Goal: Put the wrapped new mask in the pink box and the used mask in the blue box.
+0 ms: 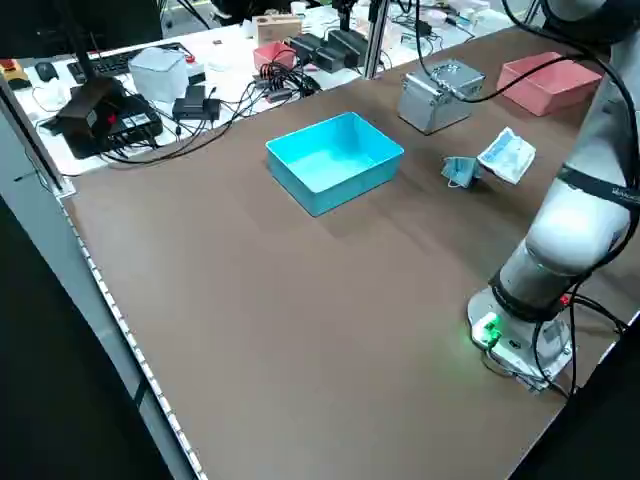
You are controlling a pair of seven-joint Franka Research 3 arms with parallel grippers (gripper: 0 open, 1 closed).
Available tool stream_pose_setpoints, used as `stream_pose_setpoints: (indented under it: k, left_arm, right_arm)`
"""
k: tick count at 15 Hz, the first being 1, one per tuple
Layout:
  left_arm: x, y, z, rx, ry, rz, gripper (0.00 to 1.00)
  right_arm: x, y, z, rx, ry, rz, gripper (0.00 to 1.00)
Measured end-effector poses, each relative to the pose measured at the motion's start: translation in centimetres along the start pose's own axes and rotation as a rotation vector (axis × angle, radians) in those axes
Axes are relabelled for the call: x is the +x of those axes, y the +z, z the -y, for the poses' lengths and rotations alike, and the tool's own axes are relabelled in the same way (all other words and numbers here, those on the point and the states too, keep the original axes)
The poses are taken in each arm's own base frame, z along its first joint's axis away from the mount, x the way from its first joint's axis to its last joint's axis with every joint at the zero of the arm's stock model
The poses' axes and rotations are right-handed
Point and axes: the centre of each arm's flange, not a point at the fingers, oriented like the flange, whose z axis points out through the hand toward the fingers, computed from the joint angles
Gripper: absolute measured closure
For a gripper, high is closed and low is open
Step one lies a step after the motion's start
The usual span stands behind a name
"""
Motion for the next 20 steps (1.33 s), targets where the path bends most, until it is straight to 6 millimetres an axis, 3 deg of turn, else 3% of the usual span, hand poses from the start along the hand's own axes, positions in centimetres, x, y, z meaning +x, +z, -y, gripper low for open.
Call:
stream_pose_setpoints:
  k: [8, 12, 14, 17, 18, 20]
  left_arm:
    - [0.0, 0.5, -0.9, 0.000, 0.019, 0.010, 0.00]
    - [0.6, 3.5, -3.9, -0.006, 0.074, 0.061, 0.00]
    - [0.7, 6.6, -6.4, -0.007, 0.120, 0.134, 0.00]
    - [0.2, 13.0, -11.7, 0.002, 0.179, 0.275, 0.00]
    - [-0.5, 17.5, -15.7, 0.028, 0.163, 0.349, 0.00]
    - [-1.7, 22.0, -19.3, 0.061, 0.153, 0.421, 0.01]
  right_arm:
    - [0.0, 0.7, 0.1, 0.014, 0.002, 0.013, 0.01]
    - [0.1, 1.1, 0.8, 0.019, -0.011, 0.019, 0.01]
    - [0.4, 1.5, 1.3, 0.019, -0.018, 0.028, 0.01]
    - [1.0, 3.3, 2.3, 0.020, -0.034, 0.065, 0.01]
    - [1.6, 5.5, 3.5, 0.020, -0.039, 0.105, 0.01]
    - [2.0, 7.7, 4.9, 0.047, -0.034, 0.147, 0.01]
